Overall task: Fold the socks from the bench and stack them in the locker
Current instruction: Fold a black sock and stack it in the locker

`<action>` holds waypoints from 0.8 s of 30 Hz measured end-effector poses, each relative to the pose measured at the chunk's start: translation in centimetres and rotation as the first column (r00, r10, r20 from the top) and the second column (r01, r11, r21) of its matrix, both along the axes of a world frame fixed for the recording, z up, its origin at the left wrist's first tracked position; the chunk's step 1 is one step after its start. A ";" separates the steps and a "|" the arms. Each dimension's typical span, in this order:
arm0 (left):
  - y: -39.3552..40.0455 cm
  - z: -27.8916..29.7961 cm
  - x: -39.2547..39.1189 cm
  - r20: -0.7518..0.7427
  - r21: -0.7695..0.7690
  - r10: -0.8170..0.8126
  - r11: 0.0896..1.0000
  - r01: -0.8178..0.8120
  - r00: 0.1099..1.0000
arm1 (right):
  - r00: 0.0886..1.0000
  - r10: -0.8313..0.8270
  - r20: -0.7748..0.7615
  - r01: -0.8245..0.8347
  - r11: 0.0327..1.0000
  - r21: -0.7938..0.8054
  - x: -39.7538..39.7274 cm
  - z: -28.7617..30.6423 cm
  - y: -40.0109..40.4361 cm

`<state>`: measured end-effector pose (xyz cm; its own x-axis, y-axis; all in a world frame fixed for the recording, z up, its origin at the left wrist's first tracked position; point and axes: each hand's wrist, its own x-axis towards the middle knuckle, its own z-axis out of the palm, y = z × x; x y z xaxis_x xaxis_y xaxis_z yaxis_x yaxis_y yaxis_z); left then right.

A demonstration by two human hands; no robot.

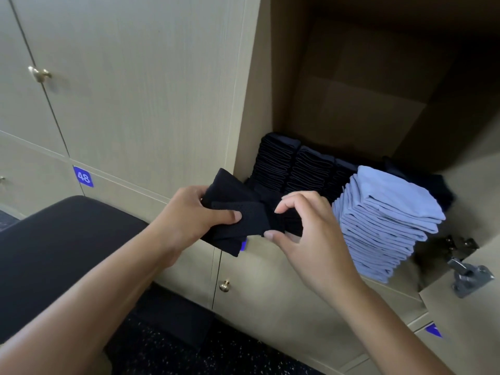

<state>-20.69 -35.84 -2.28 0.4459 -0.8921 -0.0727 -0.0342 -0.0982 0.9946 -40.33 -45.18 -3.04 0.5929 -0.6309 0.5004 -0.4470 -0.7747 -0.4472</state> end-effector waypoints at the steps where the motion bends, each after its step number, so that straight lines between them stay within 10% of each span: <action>1: 0.1 0.1 0.1 -0.002 0.007 -0.044 0.999 0.044 0.999 | 0.998 0.055 -0.037 -0.055 0.998 0.011 0.0 0.0 0.0; 10: -0.2 -0.4 0.4 -0.035 0.066 -0.172 0.983 0.174 0.985 | 0.957 0.187 -0.221 -0.155 0.976 0.154 0.1 0.4 0.2; 24: -0.7 -2.7 1.1 -0.079 0.202 0.074 0.978 -0.057 0.994 | 0.960 0.099 -0.262 -0.064 0.988 0.139 -1.3 1.2 -2.5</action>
<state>-19.60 -36.50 -4.98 0.4875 -0.8248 -0.2866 0.0632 -0.2940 0.9537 -41.60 -47.69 -1.85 0.7461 -0.6230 0.2350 -0.5012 -0.7578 -0.4179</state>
